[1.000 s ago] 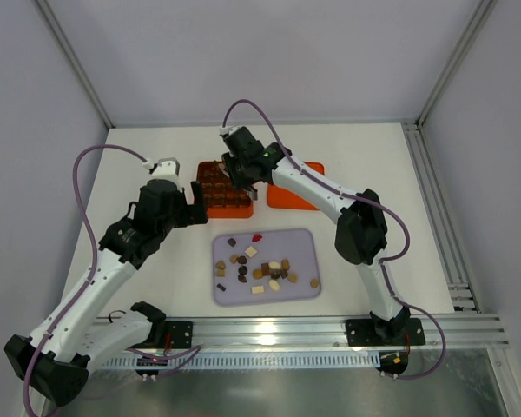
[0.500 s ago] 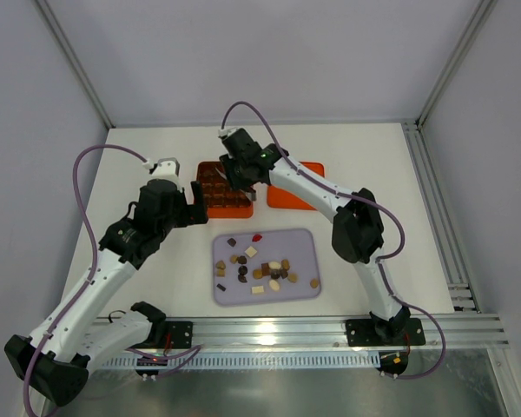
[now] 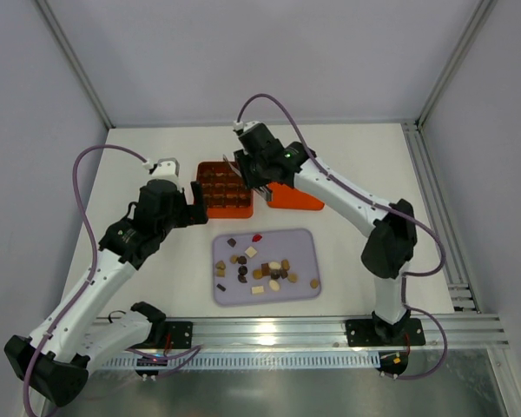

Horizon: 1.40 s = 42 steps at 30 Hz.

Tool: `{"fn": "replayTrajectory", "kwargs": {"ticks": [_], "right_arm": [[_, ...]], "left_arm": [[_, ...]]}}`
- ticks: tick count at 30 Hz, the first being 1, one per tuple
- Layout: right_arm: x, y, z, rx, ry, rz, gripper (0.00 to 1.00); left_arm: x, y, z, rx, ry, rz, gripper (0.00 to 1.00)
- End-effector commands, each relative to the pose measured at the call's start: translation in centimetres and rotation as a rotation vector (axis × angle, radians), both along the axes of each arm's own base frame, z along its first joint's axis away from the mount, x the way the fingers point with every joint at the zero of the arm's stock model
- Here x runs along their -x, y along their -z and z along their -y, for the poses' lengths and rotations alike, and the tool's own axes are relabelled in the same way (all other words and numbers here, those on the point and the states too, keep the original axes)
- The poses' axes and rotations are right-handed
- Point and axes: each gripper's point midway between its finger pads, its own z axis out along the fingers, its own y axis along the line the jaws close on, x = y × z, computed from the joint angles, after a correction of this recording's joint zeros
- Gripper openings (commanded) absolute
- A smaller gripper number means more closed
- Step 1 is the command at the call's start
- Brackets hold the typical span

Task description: Pack the chocolate

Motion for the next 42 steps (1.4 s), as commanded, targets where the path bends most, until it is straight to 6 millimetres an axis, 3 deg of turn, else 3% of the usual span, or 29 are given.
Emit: {"fn": "replayTrajectory", "kwargs": {"ticks": [1,2,3,4,5,8,11,16,26,42], "right_arm": [[3.4,-5.7,2.9,-0.067,0.021,0.062,0.43],[4.0,-5.6,3.5,-0.058,0.023,0.051,0.43],[5.6,-4.0,4.3,-0.016,0.015,0.012,0.43],[6.7,-5.1,5.0,-0.033,0.010,0.023,0.43],[7.8,-3.6,5.7,-0.007,0.009,-0.008,0.43],[11.6,-2.9,6.8,0.003,-0.024,-0.058,0.43],[15.0,-1.6,7.6,0.039,-0.065,-0.115,0.43],[18.8,0.1,7.7,0.090,-0.130,-0.175,0.43],[21.5,2.6,7.4,0.137,-0.187,-0.237,0.44],[22.0,4.5,7.1,0.190,-0.210,-0.273,0.44]], "left_arm": [[-0.2,-0.7,-0.2,0.020,-0.013,0.033,1.00],[-0.1,-0.8,-0.2,0.019,-0.012,0.034,1.00],[-0.2,-0.8,-0.2,0.023,-0.012,0.036,1.00],[-0.1,-0.8,-0.2,0.021,-0.012,0.034,1.00],[-0.2,-0.7,-0.2,0.020,-0.011,0.034,1.00],[-0.2,-0.8,-0.1,0.024,-0.009,0.034,1.00],[-0.2,-0.8,0.0,0.024,-0.007,0.030,1.00],[-0.3,-0.7,0.1,0.025,-0.004,0.028,1.00],[-0.3,-0.5,0.0,0.021,-0.006,0.023,1.00],[-0.2,-0.4,0.1,0.024,-0.004,0.021,1.00]]}}
